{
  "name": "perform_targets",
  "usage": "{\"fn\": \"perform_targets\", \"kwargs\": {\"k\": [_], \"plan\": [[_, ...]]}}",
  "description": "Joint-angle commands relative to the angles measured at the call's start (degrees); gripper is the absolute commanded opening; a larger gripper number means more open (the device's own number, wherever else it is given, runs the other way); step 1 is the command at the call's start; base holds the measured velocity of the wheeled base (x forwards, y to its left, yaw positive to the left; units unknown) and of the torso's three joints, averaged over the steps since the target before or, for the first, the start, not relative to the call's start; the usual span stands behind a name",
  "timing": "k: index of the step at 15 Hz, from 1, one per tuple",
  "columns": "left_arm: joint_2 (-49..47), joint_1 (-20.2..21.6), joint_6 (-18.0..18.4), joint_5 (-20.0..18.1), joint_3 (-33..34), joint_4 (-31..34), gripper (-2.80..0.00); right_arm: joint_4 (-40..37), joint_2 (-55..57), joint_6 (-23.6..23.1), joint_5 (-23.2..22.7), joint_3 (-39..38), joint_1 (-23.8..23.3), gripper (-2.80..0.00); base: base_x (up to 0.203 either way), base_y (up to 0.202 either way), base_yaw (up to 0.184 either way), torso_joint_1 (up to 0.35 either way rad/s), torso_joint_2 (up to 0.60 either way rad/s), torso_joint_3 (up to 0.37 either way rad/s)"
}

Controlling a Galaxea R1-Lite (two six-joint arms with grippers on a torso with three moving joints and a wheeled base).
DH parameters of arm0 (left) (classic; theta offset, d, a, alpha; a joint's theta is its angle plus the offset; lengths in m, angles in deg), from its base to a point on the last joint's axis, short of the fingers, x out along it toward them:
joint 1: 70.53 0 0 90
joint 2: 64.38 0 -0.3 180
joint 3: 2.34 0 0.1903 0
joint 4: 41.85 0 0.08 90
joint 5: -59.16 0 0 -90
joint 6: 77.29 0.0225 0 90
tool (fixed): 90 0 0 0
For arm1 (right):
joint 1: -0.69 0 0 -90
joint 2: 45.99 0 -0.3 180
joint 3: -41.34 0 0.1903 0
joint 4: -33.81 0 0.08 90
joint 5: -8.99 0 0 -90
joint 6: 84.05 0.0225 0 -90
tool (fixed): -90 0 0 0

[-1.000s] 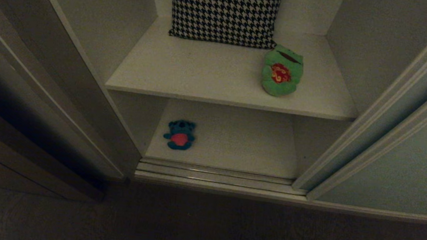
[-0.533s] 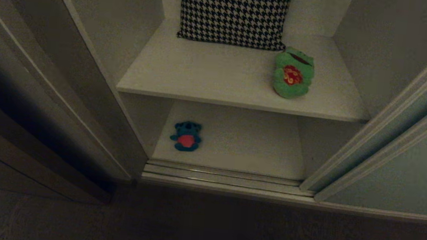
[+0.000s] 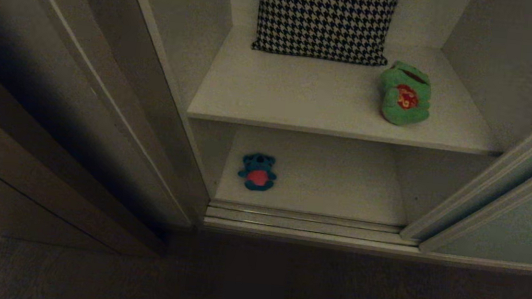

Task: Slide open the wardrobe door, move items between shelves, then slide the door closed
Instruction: Place the green doll on the lower shelf

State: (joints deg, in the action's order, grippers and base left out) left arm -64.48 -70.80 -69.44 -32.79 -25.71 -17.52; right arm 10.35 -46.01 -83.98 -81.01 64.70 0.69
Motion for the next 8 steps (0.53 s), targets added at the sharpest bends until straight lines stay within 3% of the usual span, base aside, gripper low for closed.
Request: {"fn": "perform_targets", "kwargs": {"k": [1, 5, 8], "plan": [[-0.1, 0.1, 0.1, 0.0, 0.0, 0.0, -2.8, 0.0, 0.0, 0.0, 0.0, -0.1, 0.0, -2.8, 0.0, 0.193, -0.005, 0.0, 0.01, 0.002], [-0.1, 0.0, 0.0, 0.0, 0.0, 0.0, -2.8, 0.0, 0.0, 0.0, 0.0, -0.1, 0.0, -2.8, 0.025, 0.199, 0.001, 0.004, 0.01, 0.004], [-0.1, 0.0, -0.2, 0.1, 0.0, 0.0, -2.8, 0.0, 0.0, 0.0, 0.0, -0.1, 0.0, -2.8, 0.054, 0.063, 0.004, 0.006, 0.0, 0.002]]}}
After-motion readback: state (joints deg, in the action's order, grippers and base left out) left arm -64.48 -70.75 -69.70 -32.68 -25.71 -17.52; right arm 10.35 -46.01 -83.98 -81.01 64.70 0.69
